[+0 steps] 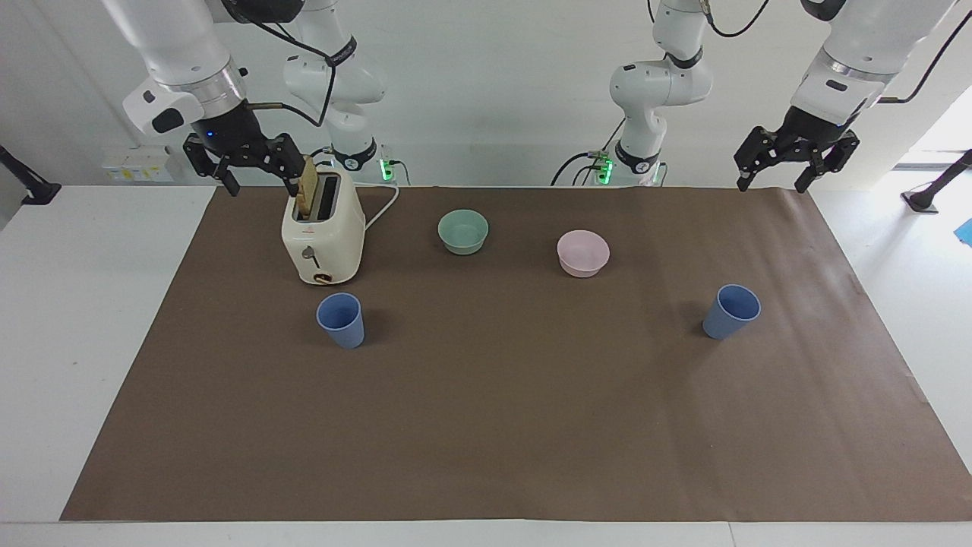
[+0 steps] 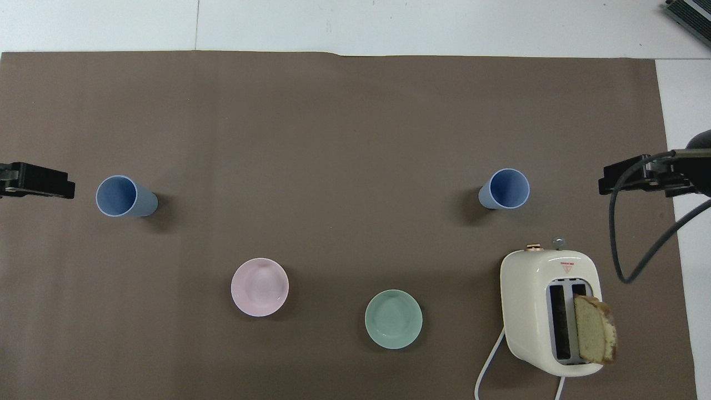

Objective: Stack blue cups with both arms

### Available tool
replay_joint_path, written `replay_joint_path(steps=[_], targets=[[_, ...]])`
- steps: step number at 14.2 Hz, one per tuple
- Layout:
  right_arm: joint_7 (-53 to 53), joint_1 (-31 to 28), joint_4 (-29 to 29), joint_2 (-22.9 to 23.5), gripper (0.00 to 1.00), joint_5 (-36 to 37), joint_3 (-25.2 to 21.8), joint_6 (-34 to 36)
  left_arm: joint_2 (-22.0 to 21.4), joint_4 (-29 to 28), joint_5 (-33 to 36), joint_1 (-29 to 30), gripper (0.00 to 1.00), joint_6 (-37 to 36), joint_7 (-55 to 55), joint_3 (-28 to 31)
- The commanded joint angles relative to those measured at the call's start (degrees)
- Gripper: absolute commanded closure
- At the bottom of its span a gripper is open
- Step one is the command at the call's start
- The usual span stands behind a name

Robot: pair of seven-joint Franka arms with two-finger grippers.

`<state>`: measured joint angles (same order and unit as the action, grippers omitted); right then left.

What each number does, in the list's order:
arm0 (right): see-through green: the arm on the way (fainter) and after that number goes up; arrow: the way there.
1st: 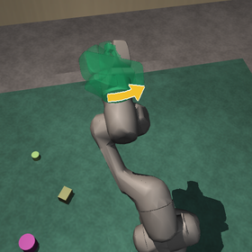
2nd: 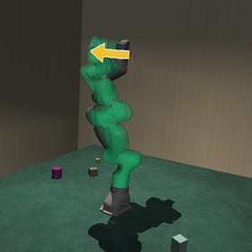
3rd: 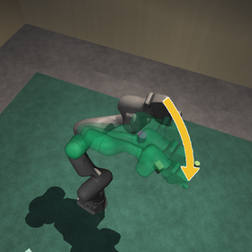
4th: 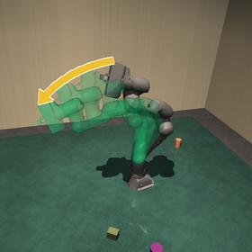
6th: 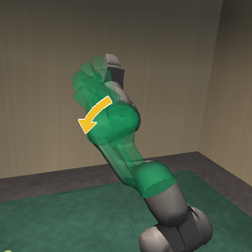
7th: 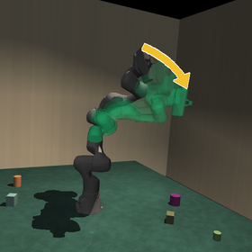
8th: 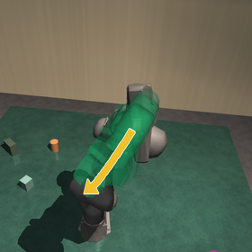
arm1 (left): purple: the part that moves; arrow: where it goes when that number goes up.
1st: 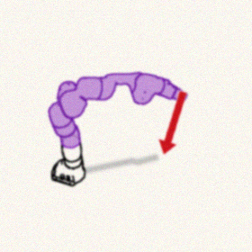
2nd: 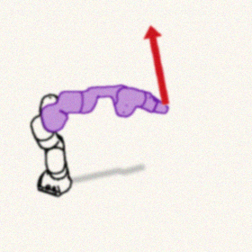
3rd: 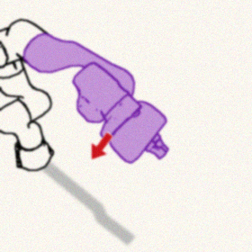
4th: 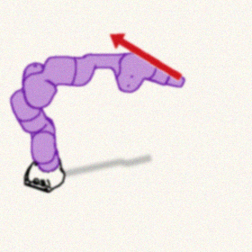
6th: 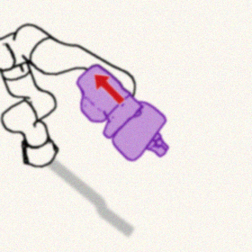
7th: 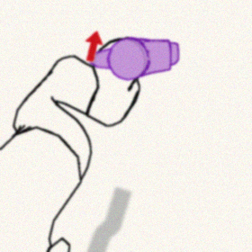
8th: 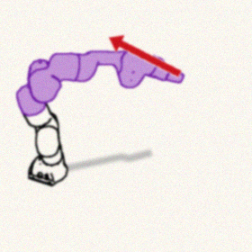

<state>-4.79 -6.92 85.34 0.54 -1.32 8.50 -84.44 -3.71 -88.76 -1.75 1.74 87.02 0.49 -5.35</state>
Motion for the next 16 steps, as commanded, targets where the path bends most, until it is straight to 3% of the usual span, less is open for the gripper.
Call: replay_joint_path(steps=[1,5,11,16], targets=[[-0.2,-0.7,1.1,-0.9,0.00,-1.2,0.3,-1.0,-0.5,-1.0,0.9,-0.3,0.00,1.6,-0.6,0.2],[-0.2,-0.7,1.1,-0.9,0.00,-1.2,0.3,-0.9,-0.4,-1.3,0.8,0.0,0.00,3.2,-0.1,0.7],[-0.2,-0.7,1.1,-0.9,0.00,-1.2,0.3,-0.9,2.0,-6.0,0.8,3.7,0.00,12.7,0.3,0.7],[-0.2,-0.7,1.1,-0.9,0.00,-1.2,0.3,-1.0,2.9,-14.8,0.8,7.4,0.00,22.1,-0.1,0.7]])
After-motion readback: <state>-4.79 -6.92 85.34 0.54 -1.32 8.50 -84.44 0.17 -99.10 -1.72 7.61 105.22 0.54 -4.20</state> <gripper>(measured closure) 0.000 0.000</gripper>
